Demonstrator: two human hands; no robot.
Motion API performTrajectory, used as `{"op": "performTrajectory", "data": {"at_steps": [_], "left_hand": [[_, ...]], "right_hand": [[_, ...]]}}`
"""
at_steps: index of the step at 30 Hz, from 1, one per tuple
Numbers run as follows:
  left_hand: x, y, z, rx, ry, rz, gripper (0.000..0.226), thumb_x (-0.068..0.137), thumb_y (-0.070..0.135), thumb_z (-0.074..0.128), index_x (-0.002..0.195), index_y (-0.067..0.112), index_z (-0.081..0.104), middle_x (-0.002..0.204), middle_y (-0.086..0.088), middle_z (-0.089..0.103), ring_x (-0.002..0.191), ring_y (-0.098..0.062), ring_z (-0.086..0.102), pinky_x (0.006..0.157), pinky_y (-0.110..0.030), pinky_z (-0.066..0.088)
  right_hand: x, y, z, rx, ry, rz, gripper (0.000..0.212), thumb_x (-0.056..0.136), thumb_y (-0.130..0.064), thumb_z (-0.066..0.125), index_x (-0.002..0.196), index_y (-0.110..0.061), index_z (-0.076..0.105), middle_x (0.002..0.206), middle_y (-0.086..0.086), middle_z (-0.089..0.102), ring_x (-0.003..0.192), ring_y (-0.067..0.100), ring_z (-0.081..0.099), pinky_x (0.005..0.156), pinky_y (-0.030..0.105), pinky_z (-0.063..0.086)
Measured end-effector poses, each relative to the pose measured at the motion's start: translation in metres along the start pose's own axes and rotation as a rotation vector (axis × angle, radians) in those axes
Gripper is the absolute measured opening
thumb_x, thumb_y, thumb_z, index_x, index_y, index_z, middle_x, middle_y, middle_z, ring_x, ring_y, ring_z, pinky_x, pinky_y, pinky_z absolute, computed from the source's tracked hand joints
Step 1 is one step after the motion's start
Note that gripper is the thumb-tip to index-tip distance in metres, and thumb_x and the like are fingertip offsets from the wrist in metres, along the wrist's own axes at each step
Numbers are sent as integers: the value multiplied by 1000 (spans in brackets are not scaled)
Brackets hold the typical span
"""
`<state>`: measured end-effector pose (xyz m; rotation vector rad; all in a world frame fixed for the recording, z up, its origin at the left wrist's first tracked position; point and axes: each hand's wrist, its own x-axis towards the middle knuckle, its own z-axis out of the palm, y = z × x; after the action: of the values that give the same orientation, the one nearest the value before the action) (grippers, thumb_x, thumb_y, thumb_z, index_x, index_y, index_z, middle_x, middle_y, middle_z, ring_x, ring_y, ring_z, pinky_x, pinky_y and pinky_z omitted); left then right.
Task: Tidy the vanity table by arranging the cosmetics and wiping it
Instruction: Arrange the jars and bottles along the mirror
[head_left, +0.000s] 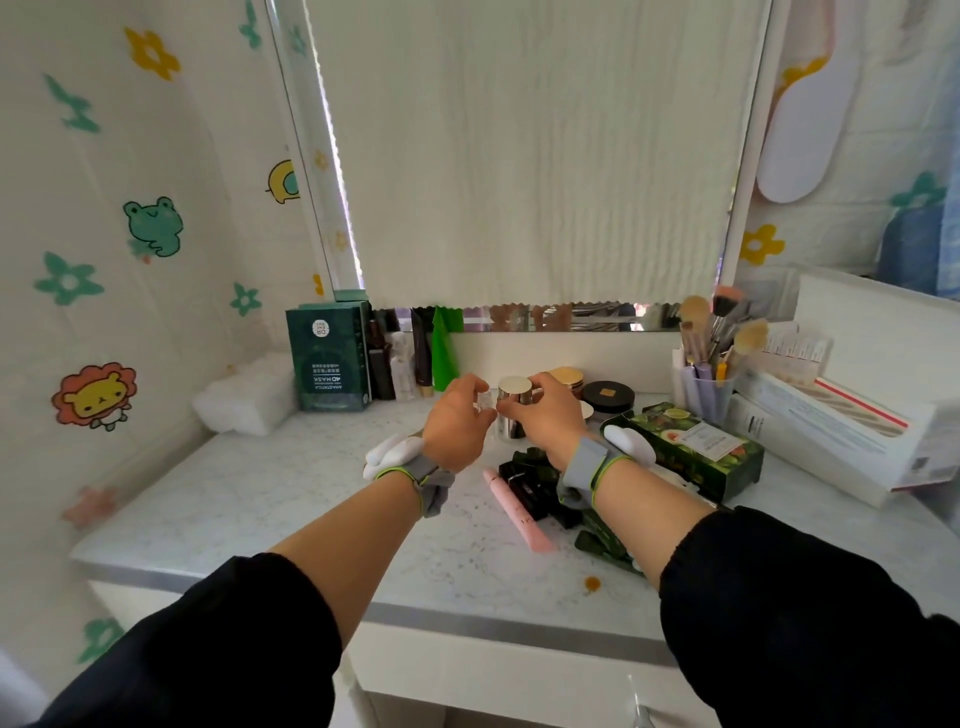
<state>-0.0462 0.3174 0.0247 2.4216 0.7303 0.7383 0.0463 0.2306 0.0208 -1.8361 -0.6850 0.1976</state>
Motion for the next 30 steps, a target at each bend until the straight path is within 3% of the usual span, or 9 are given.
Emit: {"op": "performTrajectory", "data": {"at_steps": [4, 8, 14, 22, 30], "left_hand": [[-4, -9, -22, 7, 15, -14, 33, 93, 17, 57, 125, 11, 50, 127, -7, 52, 100, -25, 59, 87, -40, 50], [-7, -24, -48, 19, 38, -41, 33, 92, 15, 58, 124, 9, 51, 124, -10, 55, 102, -28, 59, 89, -42, 49], [-10, -56, -81, 25, 99, -69, 31, 91, 13, 60, 121, 9, 53, 119, -11, 56, 100, -27, 58, 86, -36, 46], [-6, -111, -113, 41, 139, -148, 30, 92, 18, 60, 121, 13, 52, 118, -9, 57, 101, -26, 57, 87, -37, 47], [11, -165, -133, 54, 164, -233, 25, 93, 18, 57, 118, 15, 53, 117, -7, 61, 100, -24, 58, 86, -35, 48]], "right_hand": [[-5, -16, 16, 5, -6, -16, 38, 76, -28, 76, 106, -12, 60, 99, 6, 64, 95, 27, 61, 83, 44, 51], [-10, -33, 38, -7, -19, -40, 36, 76, -29, 76, 103, -11, 60, 102, 9, 66, 95, 29, 62, 78, 40, 49], [-16, -54, 76, -27, -66, -62, 29, 79, -33, 75, 91, -16, 56, 100, 7, 65, 93, 28, 59, 71, 33, 42], [-12, -68, 145, 11, -121, -45, 39, 80, -34, 74, 106, -9, 59, 106, 10, 66, 98, 30, 61, 82, 40, 49], [5, -78, 202, 17, -148, -41, 29, 79, -29, 74, 93, -14, 53, 98, 9, 66, 93, 29, 62, 75, 36, 46]]}}
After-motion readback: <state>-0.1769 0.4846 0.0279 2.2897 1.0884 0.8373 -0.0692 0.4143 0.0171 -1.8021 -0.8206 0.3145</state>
